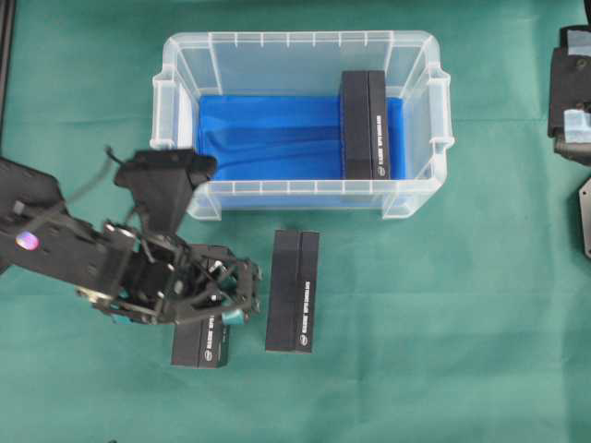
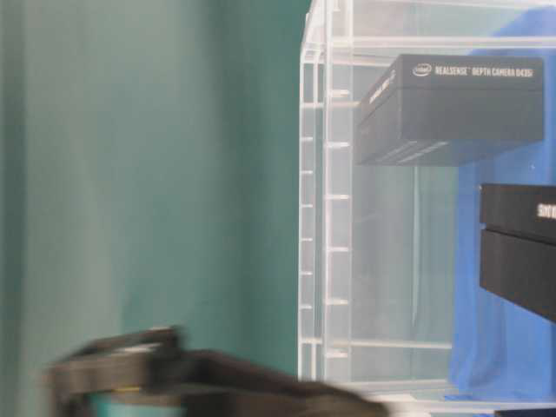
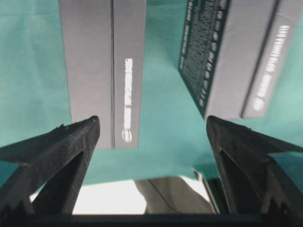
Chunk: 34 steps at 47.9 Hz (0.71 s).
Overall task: Take the box out of the case with the left arm.
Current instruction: 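Open the left gripper and withdraw it to the left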
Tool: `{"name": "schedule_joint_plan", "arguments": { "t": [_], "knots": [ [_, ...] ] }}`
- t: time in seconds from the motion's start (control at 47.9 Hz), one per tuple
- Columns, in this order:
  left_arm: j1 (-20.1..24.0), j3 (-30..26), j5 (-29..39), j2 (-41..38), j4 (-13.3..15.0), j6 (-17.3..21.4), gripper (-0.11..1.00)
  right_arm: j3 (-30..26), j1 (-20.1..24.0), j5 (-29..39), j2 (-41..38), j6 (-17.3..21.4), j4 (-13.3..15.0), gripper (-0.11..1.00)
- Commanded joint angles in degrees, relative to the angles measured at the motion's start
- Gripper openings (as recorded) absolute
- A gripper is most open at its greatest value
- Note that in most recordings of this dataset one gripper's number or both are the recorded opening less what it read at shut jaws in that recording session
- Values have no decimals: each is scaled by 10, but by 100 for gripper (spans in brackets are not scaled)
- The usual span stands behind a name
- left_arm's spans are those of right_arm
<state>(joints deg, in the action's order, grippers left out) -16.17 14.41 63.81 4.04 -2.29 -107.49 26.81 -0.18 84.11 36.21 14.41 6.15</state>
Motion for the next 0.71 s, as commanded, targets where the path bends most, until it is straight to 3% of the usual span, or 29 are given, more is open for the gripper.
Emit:
{"name": "schedule_joint_plan", "arguments": {
  "t": [0.0,0.146,0.334,0.69],
  "knots": [
    [7,-35,40,33,1,1,100,-5,0,-2,2,-1,2,2],
    [18,-82,91,54,0,3,100,-4,-1,-2,1,-1,2,2],
    [18,-105,101,48,-3,33,100,-4,-1,-2,1,-1,2,2],
    [8,-58,124,84,-3,43,100,-5,0,-1,1,-1,2,2]
  ]
}}
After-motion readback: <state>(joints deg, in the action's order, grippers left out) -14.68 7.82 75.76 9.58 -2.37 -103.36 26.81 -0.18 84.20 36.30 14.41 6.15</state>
